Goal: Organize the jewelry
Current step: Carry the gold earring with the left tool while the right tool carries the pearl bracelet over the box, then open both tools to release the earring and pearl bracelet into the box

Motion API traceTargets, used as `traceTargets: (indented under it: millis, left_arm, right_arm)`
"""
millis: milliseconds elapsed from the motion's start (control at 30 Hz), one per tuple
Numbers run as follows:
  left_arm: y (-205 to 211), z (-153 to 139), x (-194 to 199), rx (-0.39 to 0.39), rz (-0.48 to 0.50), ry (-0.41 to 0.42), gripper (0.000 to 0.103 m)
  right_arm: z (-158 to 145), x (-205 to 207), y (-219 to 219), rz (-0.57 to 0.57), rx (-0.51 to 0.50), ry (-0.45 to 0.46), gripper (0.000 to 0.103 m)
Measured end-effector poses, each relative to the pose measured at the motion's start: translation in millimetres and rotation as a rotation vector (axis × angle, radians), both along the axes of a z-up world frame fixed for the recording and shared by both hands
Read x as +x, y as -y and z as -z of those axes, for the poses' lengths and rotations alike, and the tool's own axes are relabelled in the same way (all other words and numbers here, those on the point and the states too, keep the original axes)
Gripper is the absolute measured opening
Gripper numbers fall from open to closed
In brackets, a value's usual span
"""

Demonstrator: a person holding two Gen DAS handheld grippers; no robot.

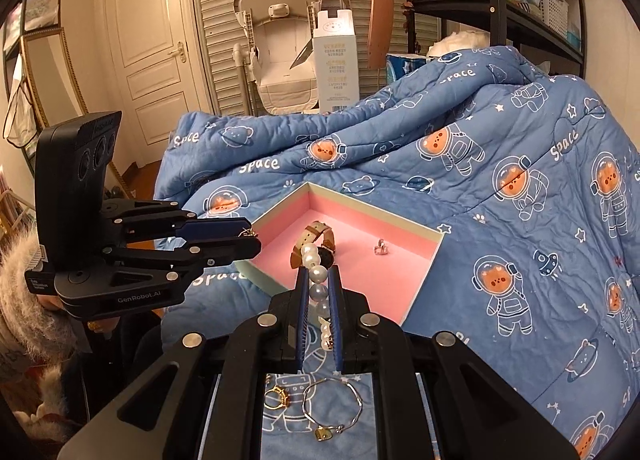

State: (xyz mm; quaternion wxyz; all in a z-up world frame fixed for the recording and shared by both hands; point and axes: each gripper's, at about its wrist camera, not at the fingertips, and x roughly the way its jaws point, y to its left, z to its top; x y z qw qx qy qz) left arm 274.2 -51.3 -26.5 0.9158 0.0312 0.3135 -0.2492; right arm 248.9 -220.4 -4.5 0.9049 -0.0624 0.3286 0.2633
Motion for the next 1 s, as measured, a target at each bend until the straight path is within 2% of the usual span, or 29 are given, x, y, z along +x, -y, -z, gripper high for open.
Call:
traceTargets:
  millis: [333, 533, 667, 1000]
  left_arm:
    - [-6, 0, 71, 0.014, -0.098, -0.08, 0.022]
    - [-6, 12, 114, -0.031, -0.143, -0.206, 0.022]
    - [0, 22, 129, 0.002, -0.17, -0.253, 0.022]
    - [9, 48, 158, 0.016, -0.199, -0.402, 0.022]
  right_arm:
    - [8, 44, -6, 0.056, -0.009, -0.01, 0.009]
    - [23, 63, -9, 0.083, -0.015, -0.039, 0.009]
    - [31, 73, -9, 0.098, -0.016, -0.064, 0.009]
    - [52, 94, -12, 0.089, 0.008, -0.162, 0.009]
